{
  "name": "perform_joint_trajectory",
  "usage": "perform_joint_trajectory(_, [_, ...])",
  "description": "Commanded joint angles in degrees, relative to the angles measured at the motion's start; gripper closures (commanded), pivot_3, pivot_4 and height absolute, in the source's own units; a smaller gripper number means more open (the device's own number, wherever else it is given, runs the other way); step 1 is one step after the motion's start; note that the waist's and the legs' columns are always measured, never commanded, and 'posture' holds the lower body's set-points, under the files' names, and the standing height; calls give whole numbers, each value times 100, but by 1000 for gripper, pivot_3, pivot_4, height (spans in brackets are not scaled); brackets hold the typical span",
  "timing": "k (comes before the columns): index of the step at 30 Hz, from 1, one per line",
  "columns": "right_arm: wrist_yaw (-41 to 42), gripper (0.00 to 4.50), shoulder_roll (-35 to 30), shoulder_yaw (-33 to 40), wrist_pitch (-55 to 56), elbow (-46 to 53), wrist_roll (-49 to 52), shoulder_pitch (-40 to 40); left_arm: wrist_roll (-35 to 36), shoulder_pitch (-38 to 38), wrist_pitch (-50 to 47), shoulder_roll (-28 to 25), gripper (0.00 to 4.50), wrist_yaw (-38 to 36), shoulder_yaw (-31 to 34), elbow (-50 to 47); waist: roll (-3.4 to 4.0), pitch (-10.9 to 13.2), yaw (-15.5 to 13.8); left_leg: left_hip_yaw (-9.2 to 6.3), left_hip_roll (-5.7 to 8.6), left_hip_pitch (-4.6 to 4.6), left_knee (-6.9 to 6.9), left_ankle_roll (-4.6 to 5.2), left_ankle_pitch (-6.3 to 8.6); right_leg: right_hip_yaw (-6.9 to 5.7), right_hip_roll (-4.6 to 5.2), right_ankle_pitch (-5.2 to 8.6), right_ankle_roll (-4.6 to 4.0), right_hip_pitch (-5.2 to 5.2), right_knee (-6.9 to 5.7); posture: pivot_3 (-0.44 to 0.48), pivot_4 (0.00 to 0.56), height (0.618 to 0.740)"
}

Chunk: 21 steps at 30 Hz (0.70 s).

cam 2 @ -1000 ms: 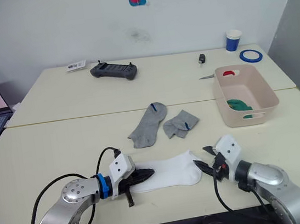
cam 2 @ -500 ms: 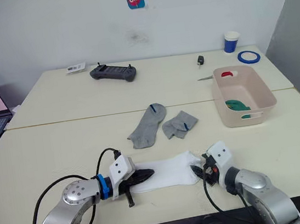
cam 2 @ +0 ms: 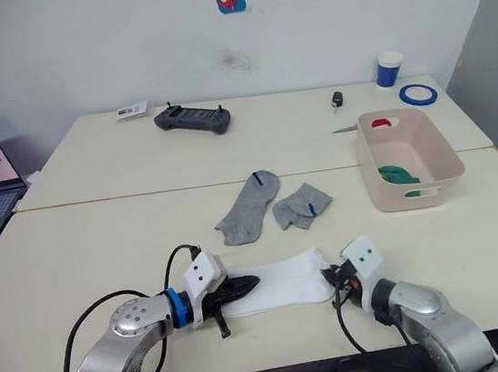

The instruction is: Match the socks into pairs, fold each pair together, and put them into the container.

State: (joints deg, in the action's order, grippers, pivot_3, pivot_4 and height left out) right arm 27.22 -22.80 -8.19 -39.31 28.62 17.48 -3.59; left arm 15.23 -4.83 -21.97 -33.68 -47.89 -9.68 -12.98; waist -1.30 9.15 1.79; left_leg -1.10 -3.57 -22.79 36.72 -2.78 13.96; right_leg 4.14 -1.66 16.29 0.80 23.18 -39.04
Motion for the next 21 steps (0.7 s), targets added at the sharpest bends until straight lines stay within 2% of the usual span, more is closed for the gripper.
perform_joint_trajectory(1, [84, 4450, -176, 437, 87, 267, 164, 122, 183, -255, -271, 124, 4500, 78, 66, -355, -1, 2, 2, 0, 0, -4, 2, 0, 0, 0, 0, -7, 12, 2, 0, 0, 150, 740])
perform_joint_trajectory(9, [350, 4450, -613, 919, -438, 875, 804, 487, 103, -560, -459, 359, 4500, 101, -202, -341, 3, 6, 14, -15, -5, -7, -3, 2, 1, -2, -18, -10, 19, 6, 3, 0, 150, 740])
perform_joint_trajectory(15, [342, 4450, -697, 334, -924, 1348, 1043, 801, -413, -636, -201, 554, 4500, 200, -691, 272, 3, 6, 13, -22, -4, -7, -4, 3, 1, -4, -22, -8, 15, 6, 3, 0, 150, 740])
perform_joint_trajectory(21, [226, 4450, -444, -496, -1069, 1065, 860, 1317, -432, -611, -122, 624, 4500, 215, -658, 313, 3, 5, 10, -22, -3, -6, 0, 3, 0, -3, -21, -9, 16, 1, 1, 0, 150, 740])
